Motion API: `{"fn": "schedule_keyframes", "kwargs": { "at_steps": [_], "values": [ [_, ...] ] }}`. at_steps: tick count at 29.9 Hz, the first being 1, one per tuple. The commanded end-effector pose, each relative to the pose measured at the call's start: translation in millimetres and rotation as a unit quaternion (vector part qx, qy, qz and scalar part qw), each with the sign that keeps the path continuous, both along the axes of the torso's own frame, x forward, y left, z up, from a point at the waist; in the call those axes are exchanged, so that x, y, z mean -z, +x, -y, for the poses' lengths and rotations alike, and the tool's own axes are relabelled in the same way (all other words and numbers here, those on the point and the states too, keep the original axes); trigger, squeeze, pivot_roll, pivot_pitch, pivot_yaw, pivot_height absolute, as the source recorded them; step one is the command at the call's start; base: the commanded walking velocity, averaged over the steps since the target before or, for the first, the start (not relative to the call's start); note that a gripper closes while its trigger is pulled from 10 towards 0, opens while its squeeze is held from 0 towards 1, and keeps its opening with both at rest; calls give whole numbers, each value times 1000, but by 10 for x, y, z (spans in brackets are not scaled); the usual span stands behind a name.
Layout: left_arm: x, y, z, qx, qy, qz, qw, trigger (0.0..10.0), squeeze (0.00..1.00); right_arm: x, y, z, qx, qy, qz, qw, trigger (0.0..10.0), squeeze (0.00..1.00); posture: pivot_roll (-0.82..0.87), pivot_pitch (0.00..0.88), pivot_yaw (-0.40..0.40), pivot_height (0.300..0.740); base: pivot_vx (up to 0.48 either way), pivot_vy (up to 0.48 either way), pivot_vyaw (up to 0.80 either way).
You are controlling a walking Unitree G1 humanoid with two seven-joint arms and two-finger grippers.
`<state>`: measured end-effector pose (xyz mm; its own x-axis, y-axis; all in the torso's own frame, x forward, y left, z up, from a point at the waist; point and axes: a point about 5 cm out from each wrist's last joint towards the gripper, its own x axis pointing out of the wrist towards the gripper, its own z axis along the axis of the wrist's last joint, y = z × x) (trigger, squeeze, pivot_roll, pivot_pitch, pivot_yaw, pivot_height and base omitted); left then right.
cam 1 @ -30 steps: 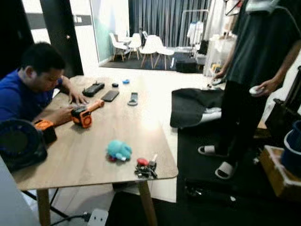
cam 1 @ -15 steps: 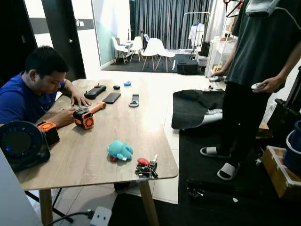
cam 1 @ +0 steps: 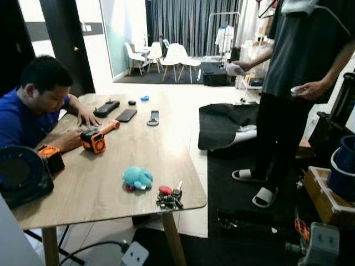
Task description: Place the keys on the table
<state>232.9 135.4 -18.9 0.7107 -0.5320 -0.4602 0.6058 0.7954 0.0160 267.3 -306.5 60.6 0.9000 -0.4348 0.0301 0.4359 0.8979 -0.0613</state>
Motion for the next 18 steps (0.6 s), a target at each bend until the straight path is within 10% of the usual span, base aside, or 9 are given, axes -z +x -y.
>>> {"fn": "schedule_keyframes", "kwargs": {
  "at_steps": [1,10,18],
  "values": [
    [-122,-5,-24,27,-31,21,999,10000,0,-350,226,34,2,-1,62,998,10000,0,43,30,43,740,0,0,0],
    [-248,27,-8,67,-38,36,996,10000,0,-1074,752,-194,-84,0,143,986,10000,0,49,31,35,740,0,0,0],
    [-305,41,55,85,-37,36,995,10000,0,-1219,1217,-1336,-355,21,78,931,10000,0,43,35,39,740,0,0,0]
  ]
}}
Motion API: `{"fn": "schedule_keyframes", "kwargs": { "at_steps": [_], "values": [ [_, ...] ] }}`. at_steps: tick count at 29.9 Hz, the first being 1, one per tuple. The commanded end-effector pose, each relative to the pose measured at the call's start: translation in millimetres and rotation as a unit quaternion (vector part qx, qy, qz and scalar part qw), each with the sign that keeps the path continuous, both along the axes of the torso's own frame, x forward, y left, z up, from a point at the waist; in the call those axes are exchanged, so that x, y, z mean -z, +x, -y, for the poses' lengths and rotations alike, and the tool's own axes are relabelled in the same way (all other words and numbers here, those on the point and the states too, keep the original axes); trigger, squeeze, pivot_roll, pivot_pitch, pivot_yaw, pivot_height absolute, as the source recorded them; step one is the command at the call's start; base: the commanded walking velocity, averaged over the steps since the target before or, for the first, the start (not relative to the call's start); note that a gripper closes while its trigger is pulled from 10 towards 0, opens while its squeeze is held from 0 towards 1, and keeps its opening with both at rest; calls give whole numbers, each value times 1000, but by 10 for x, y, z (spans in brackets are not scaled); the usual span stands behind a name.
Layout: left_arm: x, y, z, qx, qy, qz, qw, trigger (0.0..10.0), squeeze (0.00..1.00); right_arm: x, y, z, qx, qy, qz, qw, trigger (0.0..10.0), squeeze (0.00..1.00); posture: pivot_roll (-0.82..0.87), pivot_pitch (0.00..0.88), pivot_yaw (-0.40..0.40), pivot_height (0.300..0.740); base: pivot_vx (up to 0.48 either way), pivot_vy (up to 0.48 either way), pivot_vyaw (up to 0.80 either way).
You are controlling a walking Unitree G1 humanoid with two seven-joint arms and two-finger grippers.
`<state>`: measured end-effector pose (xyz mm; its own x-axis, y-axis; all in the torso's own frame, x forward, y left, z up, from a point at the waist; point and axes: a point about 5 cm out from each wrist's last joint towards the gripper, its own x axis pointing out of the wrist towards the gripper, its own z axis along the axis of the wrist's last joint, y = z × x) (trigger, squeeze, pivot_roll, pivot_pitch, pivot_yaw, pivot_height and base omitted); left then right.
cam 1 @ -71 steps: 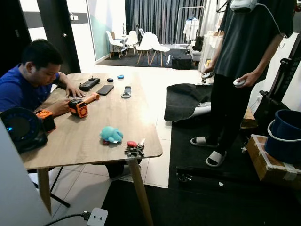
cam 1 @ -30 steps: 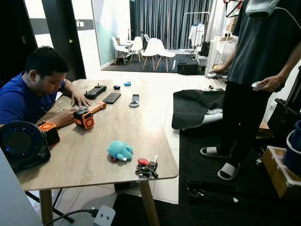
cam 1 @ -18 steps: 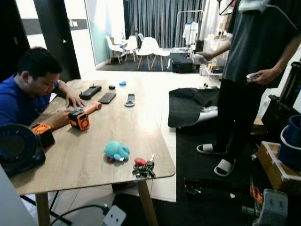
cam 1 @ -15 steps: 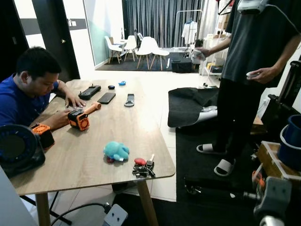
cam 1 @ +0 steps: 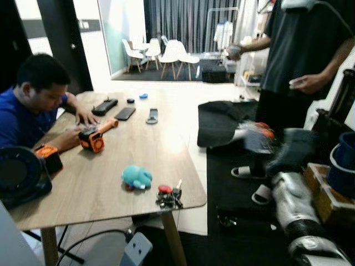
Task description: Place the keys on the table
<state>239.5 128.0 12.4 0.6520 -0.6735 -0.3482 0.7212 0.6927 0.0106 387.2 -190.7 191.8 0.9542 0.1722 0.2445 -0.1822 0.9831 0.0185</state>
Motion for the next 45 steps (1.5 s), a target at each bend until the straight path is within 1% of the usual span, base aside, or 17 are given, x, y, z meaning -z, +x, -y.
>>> {"fn": "schedule_keyframes", "kwargs": {
  "at_steps": [1,3,4,5,6,7,8,12,15,16,17,21,23,29,34,41,45],
  "values": [
    [7,-24,-19,7,7,-7,1000,10000,0,93,18,-178,-44,-19,-29,998,10000,0,43,35,39,740,0,0,0],
    [-35,-10,0,9,0,-4,1000,10000,0,144,16,-596,-138,-37,-43,989,10000,0,44,37,39,740,0,0,0],
    [-35,-10,0,9,0,-4,1000,10000,0,144,16,-596,-138,-37,-43,989,10000,0,44,37,39,740,0,0,0],
    [-55,-1,4,10,-2,-2,1000,10000,0,147,5,-739,-170,-41,-45,984,10000,0,44,37,39,740,0,0,0],
    [-55,-1,4,10,-2,-2,1000,10000,0,147,5,-739,-170,-41,-45,984,10000,0,44,37,39,740,0,0,0],
    [-99,25,3,8,-6,7,1000,10000,0,108,-29,-1016,-234,-47,-34,971,10000,0,48,37,37,740,0,0,0],
    [-99,25,3,8,-6,7,1000,10000,0,108,-29,-1016,-234,-47,-34,971,10000,0,48,37,37,740,0,0,0],
    [-140,52,3,4,-10,12,1000,10000,0,77,-70,-1281,-301,-62,-32,951,10000,0,45,38,37,740,0,0,0],
    [-151,56,12,4,-11,12,1000,10000,0,109,-71,-1338,-314,-73,-46,945,10000,0,43,41,37,740,0,0,0],
    [-151,56,12,4,-11,12,1000,10000,0,109,-71,-1338,-314,-73,-46,945,10000,0,43,41,37,740,0,0,0],
    [-164,58,28,5,-12,12,1000,10000,0,145,-47,-1342,-307,-84,-65,946,10000,0,43,49,36,740,0,0,0],
    [-180,57,46,5,-13,13,1000,10000,0,126,-10,-1323,-290,-84,-73,950,10000,0,44,57,34,740,0,0,0],
    [-220,71,61,2,-18,19,1000,10000,0,60,34,-1297,-271,-83,-70,956,10000,0,44,75,29,740,0,0,0],
    [-315,103,77,-9,-30,35,999,10000,0,-57,90,-1260,-253,-79,-61,962,10000,0,51,110,15,740,0,0,0],
    [-407,151,27,-29,-31,49,998,10000,0,-209,152,-1241,-237,-70,-50,968,10000,0,59,152,0,740,0,0,0],
    [-445,162,-6,-37,-27,55,997,10000,0,-236,143,-1330,-260,-79,-53,961,10000,0,65,162,-7,740,0,0,0],
    [-459,167,-6,-40,-27,56,997,10000,0,-281,121,-1423,-291,-74,-47,953,10000,0,68,163,-11,740,0,0,0]
  ]
}}
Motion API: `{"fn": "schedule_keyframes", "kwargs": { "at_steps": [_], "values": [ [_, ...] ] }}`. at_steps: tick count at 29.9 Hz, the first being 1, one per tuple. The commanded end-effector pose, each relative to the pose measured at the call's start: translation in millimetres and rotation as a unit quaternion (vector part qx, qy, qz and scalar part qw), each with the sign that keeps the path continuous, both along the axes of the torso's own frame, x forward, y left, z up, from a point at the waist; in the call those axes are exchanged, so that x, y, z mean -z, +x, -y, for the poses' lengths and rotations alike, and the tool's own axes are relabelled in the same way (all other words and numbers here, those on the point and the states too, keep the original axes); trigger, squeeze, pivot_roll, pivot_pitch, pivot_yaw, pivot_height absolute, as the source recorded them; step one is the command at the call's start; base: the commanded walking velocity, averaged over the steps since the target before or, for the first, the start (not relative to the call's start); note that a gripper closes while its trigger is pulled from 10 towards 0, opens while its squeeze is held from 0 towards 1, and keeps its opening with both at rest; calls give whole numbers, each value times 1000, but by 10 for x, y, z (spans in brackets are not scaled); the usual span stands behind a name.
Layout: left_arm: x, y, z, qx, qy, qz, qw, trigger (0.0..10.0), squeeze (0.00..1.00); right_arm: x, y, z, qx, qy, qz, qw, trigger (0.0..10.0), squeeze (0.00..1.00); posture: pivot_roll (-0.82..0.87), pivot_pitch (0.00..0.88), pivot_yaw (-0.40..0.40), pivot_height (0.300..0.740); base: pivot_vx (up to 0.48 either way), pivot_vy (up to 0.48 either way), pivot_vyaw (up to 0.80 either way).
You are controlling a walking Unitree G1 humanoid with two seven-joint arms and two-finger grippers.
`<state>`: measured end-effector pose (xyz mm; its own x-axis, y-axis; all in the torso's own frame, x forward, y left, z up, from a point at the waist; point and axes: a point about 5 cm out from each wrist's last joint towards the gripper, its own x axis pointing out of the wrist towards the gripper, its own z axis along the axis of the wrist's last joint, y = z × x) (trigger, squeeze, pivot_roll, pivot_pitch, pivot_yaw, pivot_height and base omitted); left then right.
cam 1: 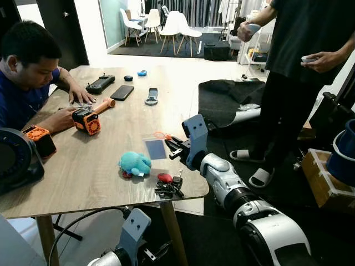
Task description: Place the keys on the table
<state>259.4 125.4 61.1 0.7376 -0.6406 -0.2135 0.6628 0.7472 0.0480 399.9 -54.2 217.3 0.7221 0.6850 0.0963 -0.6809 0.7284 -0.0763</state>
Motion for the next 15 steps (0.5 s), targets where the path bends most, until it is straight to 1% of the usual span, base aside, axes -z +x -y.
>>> {"fn": "schedule_keyframes", "kwargs": {
  "at_steps": [1,2,3,4,6,7,9,11,15],
  "values": [
    [21,-31,-30,-4,7,-8,1000,10000,0,-38,-26,-116,-37,4,-3,999,10000,0,69,160,-13,740,0,0,0],
    [16,-29,-27,-4,7,-7,1000,10000,0,-39,-45,-160,-56,2,-3,998,10000,0,69,160,-13,740,0,0,0],
    [10,-31,-23,-6,7,-8,1000,10000,0,-17,-81,-226,-87,-3,-5,996,10000,0,68,160,-14,740,0,0,0],
    [10,-31,-23,-6,7,-8,1000,10000,0,-17,-81,-226,-87,-3,-5,996,10000,0,68,160,-14,740,0,0,0],
    [8,-35,-20,-6,8,-9,1000,10000,0,56,-126,-282,-118,-26,-10,993,10000,0,66,159,-16,740,0,0,0],
    [8,-35,-20,-6,8,-9,1000,10000,0,56,-126,-282,-118,-26,-10,993,10000,0,66,159,-16,740,0,0,0],
    [10,-37,-18,-7,8,-9,1000,10000,0,123,-158,-310,-134,-49,-13,990,10000,0,67,158,-17,740,0,0,0],
    [12,-38,-15,-7,8,-10,1000,10000,0,170,-169,-317,-135,-63,-15,989,10000,0,67,158,-17,740,0,0,0],
    [13,-41,-8,-6,8,-11,1000,10000,0,184,-155,-294,-120,-63,-18,991,10000,0,66,158,-16,740,0,0,0]
  ]
}}
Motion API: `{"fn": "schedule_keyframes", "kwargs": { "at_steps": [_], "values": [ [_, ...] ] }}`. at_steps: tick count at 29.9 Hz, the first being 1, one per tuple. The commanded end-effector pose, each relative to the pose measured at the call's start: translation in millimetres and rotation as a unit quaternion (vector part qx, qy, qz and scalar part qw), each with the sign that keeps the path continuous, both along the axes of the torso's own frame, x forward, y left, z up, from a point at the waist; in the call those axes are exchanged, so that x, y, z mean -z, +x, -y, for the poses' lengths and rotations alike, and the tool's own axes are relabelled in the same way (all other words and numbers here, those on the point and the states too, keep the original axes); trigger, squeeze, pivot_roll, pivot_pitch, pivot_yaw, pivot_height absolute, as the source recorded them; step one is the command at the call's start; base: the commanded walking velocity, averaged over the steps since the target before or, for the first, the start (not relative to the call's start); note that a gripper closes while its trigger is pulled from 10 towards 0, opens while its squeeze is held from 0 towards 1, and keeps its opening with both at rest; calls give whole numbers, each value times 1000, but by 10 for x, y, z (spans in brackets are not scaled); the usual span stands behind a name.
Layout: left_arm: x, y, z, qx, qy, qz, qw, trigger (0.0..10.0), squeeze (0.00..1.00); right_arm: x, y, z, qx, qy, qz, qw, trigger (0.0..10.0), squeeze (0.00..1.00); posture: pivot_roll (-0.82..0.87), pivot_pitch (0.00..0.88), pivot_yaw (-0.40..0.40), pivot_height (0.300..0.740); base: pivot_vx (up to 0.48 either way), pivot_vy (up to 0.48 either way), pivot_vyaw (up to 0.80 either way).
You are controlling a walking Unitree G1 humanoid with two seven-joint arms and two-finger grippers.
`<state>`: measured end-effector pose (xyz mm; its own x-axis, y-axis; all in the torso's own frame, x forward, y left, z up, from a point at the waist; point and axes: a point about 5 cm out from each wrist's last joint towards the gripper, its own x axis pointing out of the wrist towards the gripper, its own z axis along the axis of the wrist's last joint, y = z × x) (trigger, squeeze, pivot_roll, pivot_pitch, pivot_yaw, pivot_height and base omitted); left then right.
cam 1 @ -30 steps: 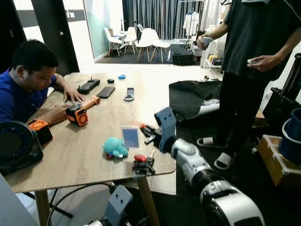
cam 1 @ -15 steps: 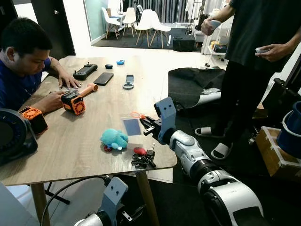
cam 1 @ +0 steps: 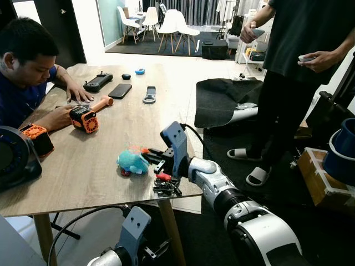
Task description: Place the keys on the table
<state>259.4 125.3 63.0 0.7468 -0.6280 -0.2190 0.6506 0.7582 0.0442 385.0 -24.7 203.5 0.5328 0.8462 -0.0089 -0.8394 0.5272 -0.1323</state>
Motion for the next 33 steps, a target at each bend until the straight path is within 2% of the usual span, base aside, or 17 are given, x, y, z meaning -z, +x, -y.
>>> {"fn": "schedule_keyframes", "kwargs": {
  "at_steps": [1,9,10,11,12,13,21,22,23,24,29,33],
  "values": [
    [34,-43,-5,3,8,-9,1000,10000,0,48,-3,8,6,-7,-5,1000,10000,0,66,158,-16,740,0,0,0],
    [40,-45,5,6,11,-11,1000,10000,0,29,29,70,23,-9,-4,1000,10000,0,66,154,-14,740,0,0,0],
    [40,-43,4,6,11,-11,1000,10000,0,27,31,73,24,-8,-5,1000,10000,200,66,153,-14,740,0,0,0],
    [39,-41,4,6,11,-11,1000,10000,0,23,34,76,25,-8,-6,1000,10000,682,66,152,-13,740,0,0,0],
    [38,-39,3,6,11,-11,1000,10000,0,21,36,77,26,-7,-6,1000,10000,682,66,152,-13,740,0,0,0],
    [37,-35,2,6,12,-11,1000,10000,0,17,37,77,27,-9,-4,1000,10000,1000,66,149,-12,740,0,0,0],
    [37,-15,-9,6,15,-11,1000,10000,0,-35,60,94,39,-13,10,999,10000,1000,65,143,-8,740,0,0,0],
    [35,-11,-12,6,16,-11,1000,10000,0,-49,68,103,44,-16,15,999,10000,953,66,142,-8,740,0,0,0],
    [34,-8,-14,6,16,-11,1000,10000,0,-57,73,108,47,-18,18,999,10000,953,67,141,-8,740,0,0,0],
    [30,-1,-21,4,17,-10,1000,10000,0,-97,84,120,49,-11,21,999,10000,0,67,138,-6,740,0,0,0],
    [37,16,-47,0,23,-10,1000,10000,0,-224,114,180,56,20,33,998,10000,0,67,129,-4,740,0,0,0],
    [87,60,-138,-36,42,-9,998,10000,0,-237,137,398,102,75,51,991,10000,0,70,120,-6,740,0,0,0]
  ]
}}
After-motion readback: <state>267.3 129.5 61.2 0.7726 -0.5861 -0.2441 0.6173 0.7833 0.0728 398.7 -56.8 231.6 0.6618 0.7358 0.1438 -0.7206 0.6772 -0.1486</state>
